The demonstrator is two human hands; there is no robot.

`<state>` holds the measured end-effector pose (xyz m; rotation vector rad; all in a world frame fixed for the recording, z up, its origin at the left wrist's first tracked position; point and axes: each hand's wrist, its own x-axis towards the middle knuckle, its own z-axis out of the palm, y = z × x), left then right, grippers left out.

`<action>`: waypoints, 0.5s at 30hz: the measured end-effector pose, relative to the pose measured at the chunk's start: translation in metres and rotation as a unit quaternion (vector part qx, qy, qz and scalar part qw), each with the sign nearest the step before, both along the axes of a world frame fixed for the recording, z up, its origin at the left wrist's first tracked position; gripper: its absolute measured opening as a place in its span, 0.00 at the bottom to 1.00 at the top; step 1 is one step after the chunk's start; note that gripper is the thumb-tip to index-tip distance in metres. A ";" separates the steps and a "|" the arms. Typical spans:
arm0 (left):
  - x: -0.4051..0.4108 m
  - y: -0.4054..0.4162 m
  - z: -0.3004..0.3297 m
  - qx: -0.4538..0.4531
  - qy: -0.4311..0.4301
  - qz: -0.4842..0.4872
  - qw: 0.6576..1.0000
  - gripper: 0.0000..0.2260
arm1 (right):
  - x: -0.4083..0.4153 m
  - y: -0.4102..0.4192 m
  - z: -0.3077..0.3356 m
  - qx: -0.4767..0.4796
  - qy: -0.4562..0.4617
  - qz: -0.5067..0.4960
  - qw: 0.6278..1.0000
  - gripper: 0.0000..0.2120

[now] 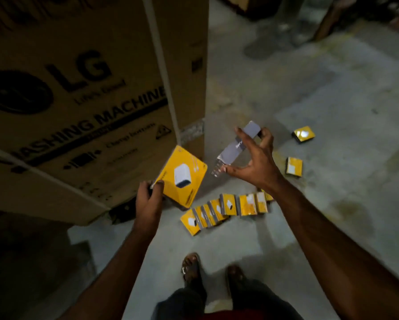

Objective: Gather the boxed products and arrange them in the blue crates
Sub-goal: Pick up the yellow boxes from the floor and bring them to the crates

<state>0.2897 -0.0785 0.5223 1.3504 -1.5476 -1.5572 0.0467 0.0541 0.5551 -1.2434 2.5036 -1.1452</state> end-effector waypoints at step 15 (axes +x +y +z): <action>0.110 0.078 0.095 -0.001 0.103 0.245 0.964 0.07 | 0.079 -0.010 0.102 -0.135 -0.585 0.039 0.799 0.26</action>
